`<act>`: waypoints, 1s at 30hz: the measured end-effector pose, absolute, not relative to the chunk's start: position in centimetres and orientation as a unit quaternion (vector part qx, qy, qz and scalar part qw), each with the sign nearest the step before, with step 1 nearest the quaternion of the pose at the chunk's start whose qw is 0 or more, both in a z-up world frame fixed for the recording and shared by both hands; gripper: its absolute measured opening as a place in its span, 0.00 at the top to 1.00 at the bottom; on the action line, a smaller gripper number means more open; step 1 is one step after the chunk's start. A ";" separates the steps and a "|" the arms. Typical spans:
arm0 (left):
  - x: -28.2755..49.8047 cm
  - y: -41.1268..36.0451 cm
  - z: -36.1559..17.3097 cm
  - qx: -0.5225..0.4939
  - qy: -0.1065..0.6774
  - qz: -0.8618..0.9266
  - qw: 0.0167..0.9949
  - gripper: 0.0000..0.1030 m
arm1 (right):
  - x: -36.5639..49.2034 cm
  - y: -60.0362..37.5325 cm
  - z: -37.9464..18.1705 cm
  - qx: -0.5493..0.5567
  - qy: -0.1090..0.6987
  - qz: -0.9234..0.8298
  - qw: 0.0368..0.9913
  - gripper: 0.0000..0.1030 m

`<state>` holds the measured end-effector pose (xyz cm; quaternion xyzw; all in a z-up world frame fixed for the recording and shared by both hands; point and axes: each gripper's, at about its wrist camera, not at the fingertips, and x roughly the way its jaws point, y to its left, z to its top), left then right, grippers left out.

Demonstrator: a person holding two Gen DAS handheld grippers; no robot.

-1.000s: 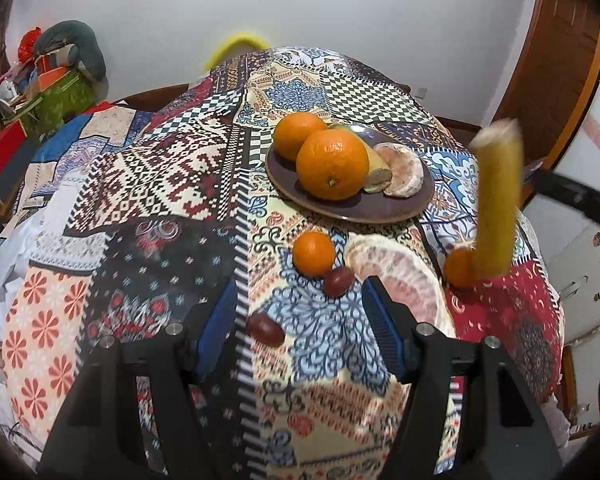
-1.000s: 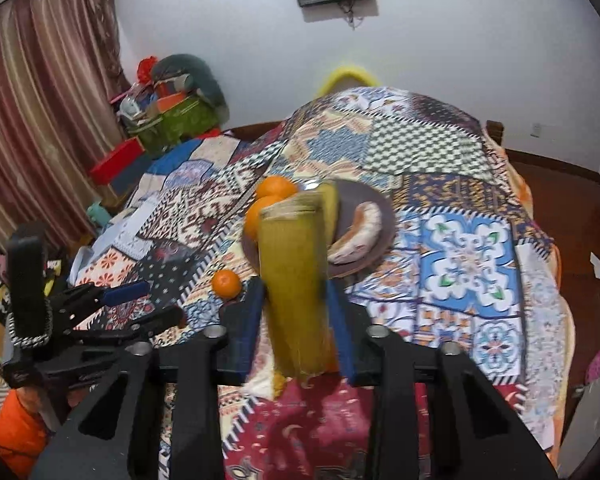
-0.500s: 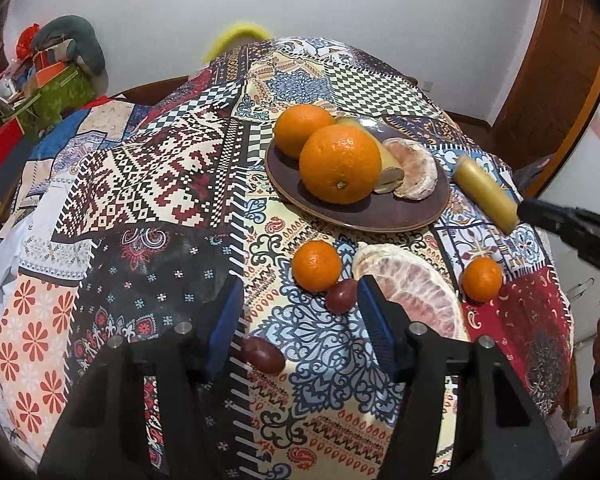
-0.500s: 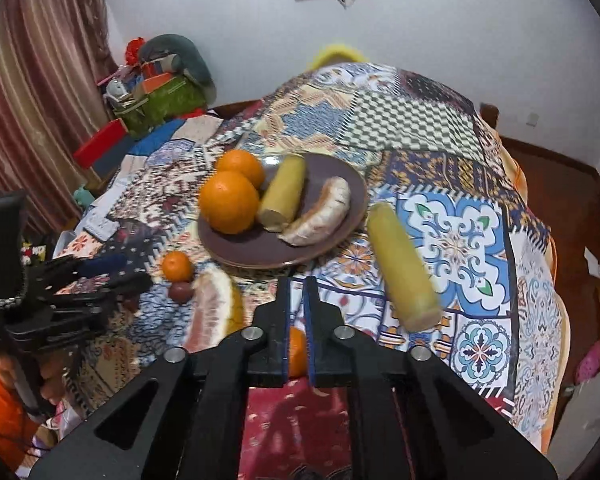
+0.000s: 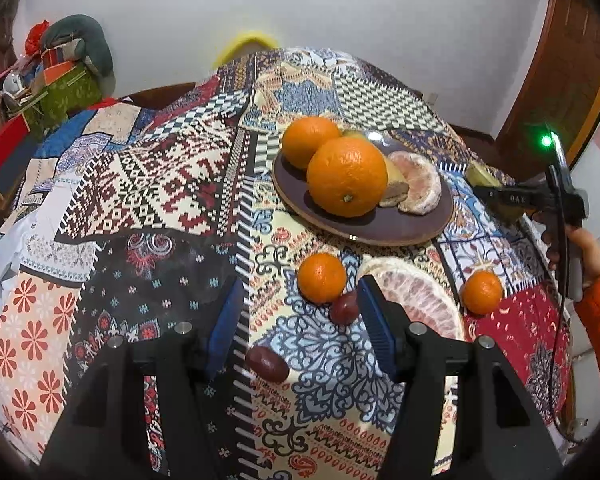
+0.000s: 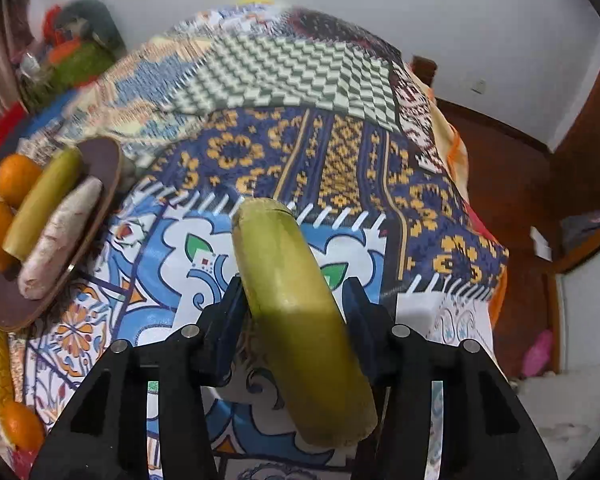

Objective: Organize fruits
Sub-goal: 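Lift the yellow cylinder with the right tool and carry it toward the plate, then grasp a small orange with the left tool while the right tool carries the cylinder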

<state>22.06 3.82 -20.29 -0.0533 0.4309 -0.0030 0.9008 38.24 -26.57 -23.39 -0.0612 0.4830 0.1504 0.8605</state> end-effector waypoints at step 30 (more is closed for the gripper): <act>24.9 2.3 -22.8 -0.025 0.467 -0.006 0.884 0.55 | 27.4 -24.8 -16.1 -0.021 0.393 0.222 0.892 0.66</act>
